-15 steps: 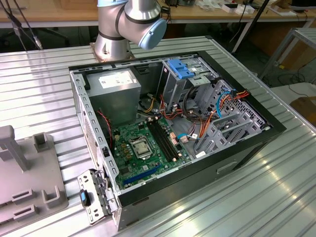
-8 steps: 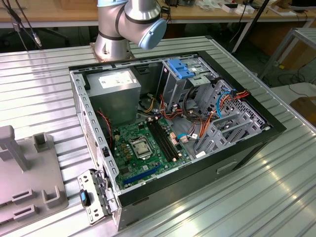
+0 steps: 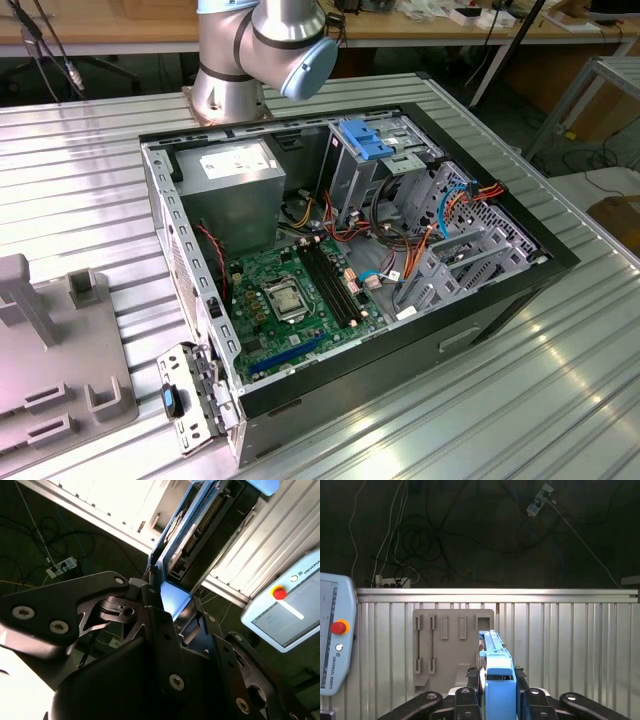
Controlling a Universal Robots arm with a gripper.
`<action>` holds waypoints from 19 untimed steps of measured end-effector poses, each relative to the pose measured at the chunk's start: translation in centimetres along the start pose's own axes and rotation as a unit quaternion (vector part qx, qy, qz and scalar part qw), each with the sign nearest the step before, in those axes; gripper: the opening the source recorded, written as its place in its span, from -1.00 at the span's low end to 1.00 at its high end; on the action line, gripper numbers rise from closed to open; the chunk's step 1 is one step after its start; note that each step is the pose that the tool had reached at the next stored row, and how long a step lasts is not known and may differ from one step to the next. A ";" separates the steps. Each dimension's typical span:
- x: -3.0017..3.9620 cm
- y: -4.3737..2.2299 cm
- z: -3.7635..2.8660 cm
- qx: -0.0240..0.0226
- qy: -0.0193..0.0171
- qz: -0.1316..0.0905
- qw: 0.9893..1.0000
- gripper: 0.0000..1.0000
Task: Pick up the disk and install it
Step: 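Pick up the disk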
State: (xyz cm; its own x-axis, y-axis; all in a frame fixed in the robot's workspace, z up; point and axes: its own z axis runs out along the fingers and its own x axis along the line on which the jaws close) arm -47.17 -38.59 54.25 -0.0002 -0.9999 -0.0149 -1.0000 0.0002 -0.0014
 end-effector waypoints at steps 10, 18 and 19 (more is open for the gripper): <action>-0.01 -0.12 -0.89 0.000 0.000 0.000 1.000 -0.26; -0.01 -1.68 -0.88 0.000 0.000 0.000 1.000 -0.26; -0.01 -1.91 -0.88 0.000 0.000 0.000 1.000 -0.26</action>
State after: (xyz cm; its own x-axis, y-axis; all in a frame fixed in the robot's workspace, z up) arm -45.26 -38.59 55.14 -0.0002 -0.9999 -0.0157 -1.0000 0.0002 -0.0015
